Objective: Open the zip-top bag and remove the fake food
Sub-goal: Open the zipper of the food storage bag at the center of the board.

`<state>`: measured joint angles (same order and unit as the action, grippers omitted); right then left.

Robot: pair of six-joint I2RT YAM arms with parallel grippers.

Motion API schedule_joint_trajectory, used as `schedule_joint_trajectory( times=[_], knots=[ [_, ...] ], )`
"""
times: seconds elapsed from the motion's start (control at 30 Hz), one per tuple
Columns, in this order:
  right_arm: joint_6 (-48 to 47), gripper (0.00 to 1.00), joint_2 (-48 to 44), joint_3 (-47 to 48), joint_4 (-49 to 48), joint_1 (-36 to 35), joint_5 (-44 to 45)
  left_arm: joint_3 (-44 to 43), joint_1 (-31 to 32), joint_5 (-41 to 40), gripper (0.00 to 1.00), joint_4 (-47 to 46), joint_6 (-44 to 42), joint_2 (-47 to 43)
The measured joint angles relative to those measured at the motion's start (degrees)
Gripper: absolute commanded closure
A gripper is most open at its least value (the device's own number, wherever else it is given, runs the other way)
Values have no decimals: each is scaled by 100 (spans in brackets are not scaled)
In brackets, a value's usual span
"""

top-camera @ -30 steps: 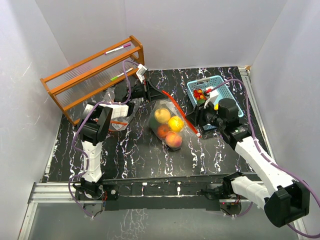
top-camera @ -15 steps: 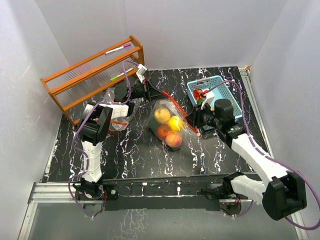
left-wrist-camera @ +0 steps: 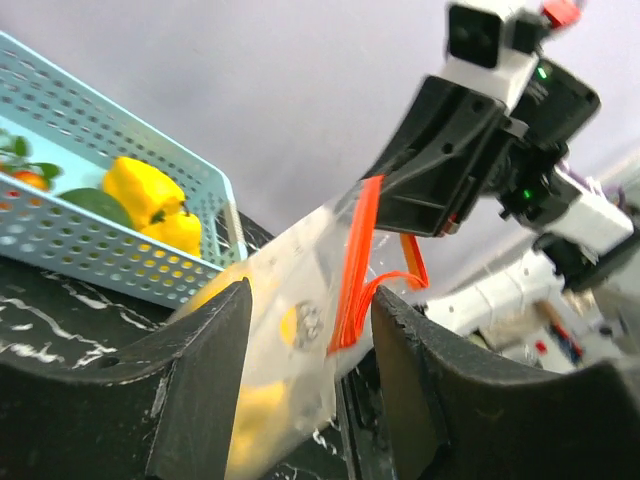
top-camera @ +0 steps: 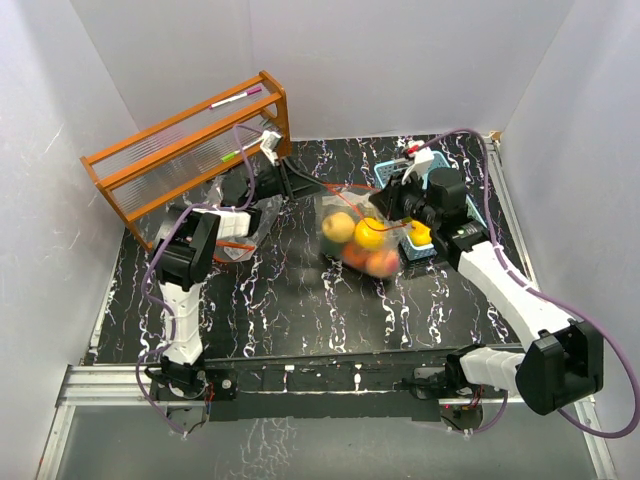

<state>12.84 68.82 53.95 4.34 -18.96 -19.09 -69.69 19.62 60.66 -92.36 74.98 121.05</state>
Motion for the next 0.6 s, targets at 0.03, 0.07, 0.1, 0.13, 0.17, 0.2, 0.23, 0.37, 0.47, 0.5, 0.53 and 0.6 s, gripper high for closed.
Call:
schedule_joint_trajectory(
  times=[0.03,0.07,0.1,0.13,0.17,0.2,0.23,0.37,0.47,0.5,0.53,0.6],
  knots=[
    [-13,92,0,94,-4,0,118,85,-90,-131,50,2,37,-26],
    [-28,92,0,173,-11,2,229,199,-199,-295,49,15,66,-70],
    [-31,93,0,223,-20,2,313,299,-302,-428,48,24,68,-114],
    [-28,92,-9,262,-42,2,409,433,-426,-616,47,66,61,-190],
    [-24,93,-20,273,-83,2,487,560,-527,-800,44,151,35,-275],
    [-15,92,-31,273,-131,2,577,678,-627,-1008,41,291,-13,-380],
    [-4,93,-31,273,-170,2,654,785,-723,-1204,39,448,-79,-496],
    [42,92,-15,273,-243,0,977,1086,-813,-1829,33,1023,-356,-949],
    [129,92,90,273,-356,-2,1091,1292,-662,-2186,31,1316,-592,-1259],
    [197,93,157,273,-411,-11,1104,1344,-595,-2282,30,1438,-673,-1342],
    [267,92,256,273,-490,-26,1102,1412,-483,-2437,29,1665,-817,-1462],
    [393,93,415,267,-608,-81,1075,1519,-271,-2699,22,2035,-1060,-1648]
  ],
)
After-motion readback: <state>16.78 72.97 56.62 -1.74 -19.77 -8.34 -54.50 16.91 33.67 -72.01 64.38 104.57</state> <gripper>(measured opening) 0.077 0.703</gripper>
